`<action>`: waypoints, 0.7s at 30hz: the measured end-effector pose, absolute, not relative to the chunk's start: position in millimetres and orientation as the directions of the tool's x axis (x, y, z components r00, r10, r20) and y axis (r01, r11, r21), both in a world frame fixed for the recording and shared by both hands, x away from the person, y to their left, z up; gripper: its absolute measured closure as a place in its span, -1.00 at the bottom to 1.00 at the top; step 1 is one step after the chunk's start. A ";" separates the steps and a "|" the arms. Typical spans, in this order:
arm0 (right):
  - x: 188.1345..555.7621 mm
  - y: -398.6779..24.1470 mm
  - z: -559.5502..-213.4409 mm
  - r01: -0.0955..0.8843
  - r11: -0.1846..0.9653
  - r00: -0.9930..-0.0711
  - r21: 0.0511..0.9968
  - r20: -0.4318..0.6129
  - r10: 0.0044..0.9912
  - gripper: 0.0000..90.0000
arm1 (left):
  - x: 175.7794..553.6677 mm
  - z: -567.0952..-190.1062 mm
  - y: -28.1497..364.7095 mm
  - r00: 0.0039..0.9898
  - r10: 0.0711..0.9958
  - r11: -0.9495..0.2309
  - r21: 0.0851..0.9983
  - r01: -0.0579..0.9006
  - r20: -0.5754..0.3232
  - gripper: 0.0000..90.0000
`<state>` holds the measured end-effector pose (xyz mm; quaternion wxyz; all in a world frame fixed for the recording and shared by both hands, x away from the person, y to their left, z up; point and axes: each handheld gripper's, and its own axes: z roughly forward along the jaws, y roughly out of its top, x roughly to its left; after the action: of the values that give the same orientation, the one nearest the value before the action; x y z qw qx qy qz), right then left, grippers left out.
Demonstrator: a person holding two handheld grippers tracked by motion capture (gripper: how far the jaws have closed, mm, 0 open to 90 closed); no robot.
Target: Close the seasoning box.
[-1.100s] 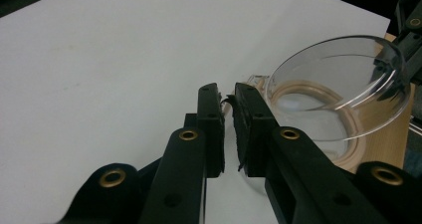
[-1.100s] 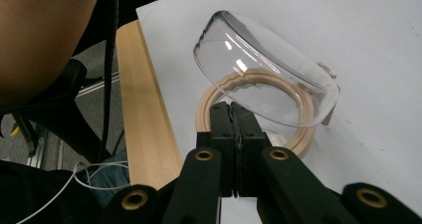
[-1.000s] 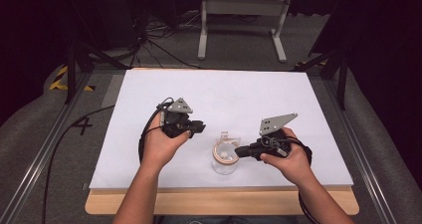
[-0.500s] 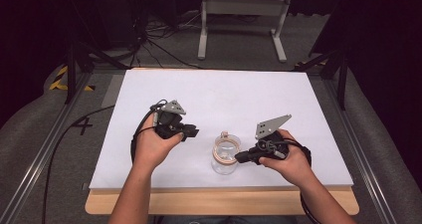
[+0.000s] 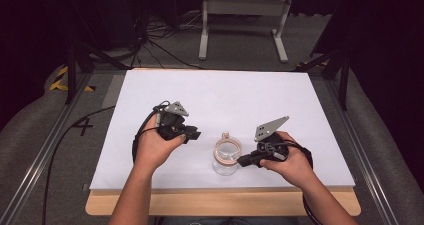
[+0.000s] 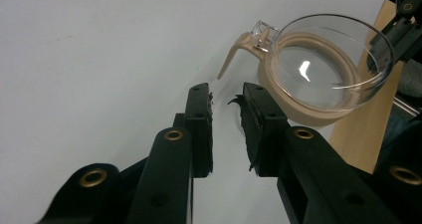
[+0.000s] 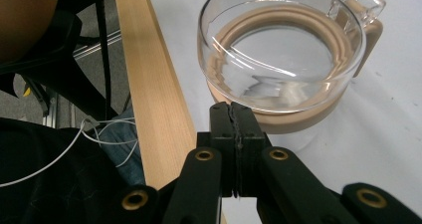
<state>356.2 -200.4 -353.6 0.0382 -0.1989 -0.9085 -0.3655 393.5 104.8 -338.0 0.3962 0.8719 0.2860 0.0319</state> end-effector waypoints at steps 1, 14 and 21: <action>356.2 -200.2 -354.2 0.395 0.657 -0.916 0.642 0.219 0.337 1.00 | 393.7 -338.2 104.5 0.837 0.521 -0.529 0.705 0.473 -0.170 0.65; 356.8 -201.8 -356.0 0.402 0.667 -0.913 0.627 0.223 0.340 1.00 | 394.3 -339.2 104.1 0.837 0.520 -0.533 0.700 0.475 -0.172 0.63; 357.4 -211.4 -346.3 0.393 0.629 -0.913 0.670 0.202 0.355 0.92 | 391.1 -337.8 111.6 0.820 0.544 -0.506 0.710 0.489 -0.178 0.53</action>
<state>357.4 -211.4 -346.3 0.0255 -0.2072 -0.9022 -0.3774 391.1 111.6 -337.8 0.3979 0.8671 0.2978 0.0342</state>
